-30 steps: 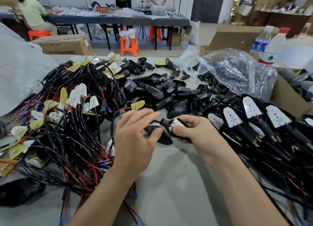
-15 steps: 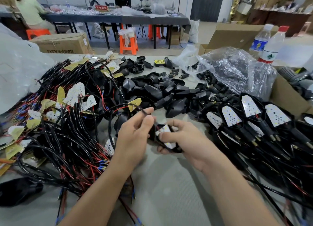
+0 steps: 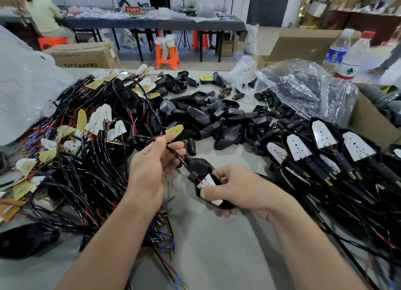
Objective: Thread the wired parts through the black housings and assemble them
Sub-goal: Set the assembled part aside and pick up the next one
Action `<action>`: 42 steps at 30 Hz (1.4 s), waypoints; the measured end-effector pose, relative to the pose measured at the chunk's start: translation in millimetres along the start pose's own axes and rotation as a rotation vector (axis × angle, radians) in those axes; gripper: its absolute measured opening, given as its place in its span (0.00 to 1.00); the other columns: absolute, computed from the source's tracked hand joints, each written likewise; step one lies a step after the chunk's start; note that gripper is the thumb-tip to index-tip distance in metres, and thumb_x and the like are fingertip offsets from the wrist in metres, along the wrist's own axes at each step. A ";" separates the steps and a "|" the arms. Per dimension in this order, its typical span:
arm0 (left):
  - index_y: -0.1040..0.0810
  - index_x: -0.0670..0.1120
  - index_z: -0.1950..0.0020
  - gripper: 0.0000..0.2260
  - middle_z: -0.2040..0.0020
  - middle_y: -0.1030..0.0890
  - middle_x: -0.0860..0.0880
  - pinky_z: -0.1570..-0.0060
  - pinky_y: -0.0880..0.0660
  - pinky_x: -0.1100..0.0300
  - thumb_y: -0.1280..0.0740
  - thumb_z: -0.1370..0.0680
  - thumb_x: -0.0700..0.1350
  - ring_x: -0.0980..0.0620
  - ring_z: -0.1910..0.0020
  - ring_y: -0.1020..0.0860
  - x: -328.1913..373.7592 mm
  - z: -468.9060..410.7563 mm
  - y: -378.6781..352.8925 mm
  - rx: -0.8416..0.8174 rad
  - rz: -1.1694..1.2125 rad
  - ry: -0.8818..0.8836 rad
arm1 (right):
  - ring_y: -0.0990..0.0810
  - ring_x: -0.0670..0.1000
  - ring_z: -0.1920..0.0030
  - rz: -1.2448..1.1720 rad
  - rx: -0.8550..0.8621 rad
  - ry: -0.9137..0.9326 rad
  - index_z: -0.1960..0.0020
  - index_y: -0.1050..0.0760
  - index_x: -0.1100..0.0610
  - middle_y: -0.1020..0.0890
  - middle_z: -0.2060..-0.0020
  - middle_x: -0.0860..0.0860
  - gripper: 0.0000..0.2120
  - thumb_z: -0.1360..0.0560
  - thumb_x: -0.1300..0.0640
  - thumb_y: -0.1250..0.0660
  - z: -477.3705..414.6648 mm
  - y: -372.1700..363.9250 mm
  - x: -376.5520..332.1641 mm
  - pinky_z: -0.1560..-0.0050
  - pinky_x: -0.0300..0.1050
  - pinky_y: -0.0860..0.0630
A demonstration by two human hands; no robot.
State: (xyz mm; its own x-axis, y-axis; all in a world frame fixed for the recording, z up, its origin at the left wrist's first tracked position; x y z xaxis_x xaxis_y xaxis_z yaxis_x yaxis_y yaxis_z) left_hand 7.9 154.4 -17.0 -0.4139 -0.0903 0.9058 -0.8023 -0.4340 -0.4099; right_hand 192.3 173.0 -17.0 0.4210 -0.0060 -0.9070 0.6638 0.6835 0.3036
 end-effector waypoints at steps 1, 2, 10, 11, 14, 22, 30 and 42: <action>0.17 0.42 0.43 0.13 0.57 0.13 0.47 0.64 0.21 0.63 0.41 0.13 0.44 0.54 0.62 0.16 0.8 -0.9 2.3 -0.001 -0.010 0.004 | 0.23 0.52 0.72 0.003 -0.047 -0.006 0.58 0.23 0.60 0.18 0.69 0.56 0.13 0.26 0.50 0.28 0.8 -2.2 -0.5 0.74 0.39 0.30; 0.17 0.42 0.44 0.13 0.59 0.14 0.48 0.63 0.22 0.62 0.41 0.13 0.44 0.54 0.64 0.17 0.7 -0.4 2.0 -0.024 -0.038 0.020 | 0.24 0.50 0.73 0.011 -0.105 -0.012 0.63 0.23 0.55 0.20 0.71 0.51 0.14 0.24 0.47 0.29 2.1 -5.0 -1.3 0.73 0.38 0.30; 0.14 0.43 0.53 0.15 0.72 0.26 0.50 0.80 0.35 0.67 0.39 0.15 0.43 0.55 0.81 0.33 -10.4 21.2 -25.0 -0.492 -0.319 0.174 | 0.20 0.55 0.57 -0.201 -0.030 0.075 0.47 0.18 0.64 0.15 0.51 0.65 0.09 0.20 0.57 0.29 2.6 1.3 -8.4 0.49 0.50 0.23; 0.14 0.44 0.56 0.15 0.73 0.27 0.50 0.81 0.37 0.68 0.38 0.16 0.44 0.56 0.82 0.34 -10.4 21.5 -25.4 -0.501 -0.343 0.179 | 0.21 0.55 0.55 -0.283 -0.002 0.106 0.44 0.18 0.62 0.15 0.50 0.66 0.07 0.20 0.60 0.30 1.3 1.5 -9.9 0.46 0.50 0.23; 0.15 0.47 0.66 0.17 0.75 0.28 0.49 0.81 0.40 0.68 0.36 0.18 0.44 0.55 0.84 0.36 -13.3 20.8 -26.8 -0.525 -0.412 0.210 | 0.17 0.58 0.48 -0.698 0.105 0.078 0.38 0.21 0.61 0.16 0.43 0.66 0.11 0.18 0.60 0.36 -7.2 4.5 -9.5 0.46 0.49 0.17; 0.14 0.46 0.59 0.15 0.73 0.23 0.45 0.79 0.34 0.65 0.36 0.16 0.43 0.53 0.82 0.30 -36.9 46.6 -36.2 -0.802 -0.637 0.267 | 0.19 0.51 0.66 -0.877 0.459 0.105 0.49 0.19 0.62 0.16 0.66 0.55 0.11 0.16 0.62 0.40 -20.0 16.4 -1.2 0.58 0.43 0.20; 0.13 0.43 0.50 0.13 0.62 0.15 0.41 0.67 0.23 0.62 0.36 0.17 0.48 0.49 0.71 0.19 -29.6 59.5 -39.6 -1.035 -0.530 0.363 | 0.26 0.48 0.74 -1.011 0.741 0.111 0.56 0.19 0.59 0.21 0.72 0.51 0.10 0.19 0.63 0.37 -21.3 30.0 11.1 0.68 0.40 0.30; 0.34 0.53 0.21 0.28 0.22 0.33 0.55 0.24 0.45 0.61 0.35 0.21 0.46 0.56 0.22 0.40 -27.2 14.5 -20.2 -0.362 -1.548 -0.496 | 0.41 0.46 0.81 -0.528 0.518 0.110 0.57 0.17 0.61 0.30 0.77 0.53 0.12 0.20 0.60 0.36 -10.7 33.1 3.2 0.79 0.37 0.44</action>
State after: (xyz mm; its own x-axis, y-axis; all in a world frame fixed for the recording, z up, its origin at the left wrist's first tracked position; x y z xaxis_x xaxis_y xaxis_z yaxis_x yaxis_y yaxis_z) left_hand 41.6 152.6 -31.8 0.9259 -0.0889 0.3672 -0.3773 -0.1687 0.9106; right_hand 209.0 203.4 -13.0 -0.0807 -0.1466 -0.9859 0.9783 0.1780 -0.1065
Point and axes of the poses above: each hand's wrist, its own z-axis away from the middle knuckle, its own y-axis out of the back of the hand, x = y × z, the point moved 4 cm from there along -z, towards the middle knuckle
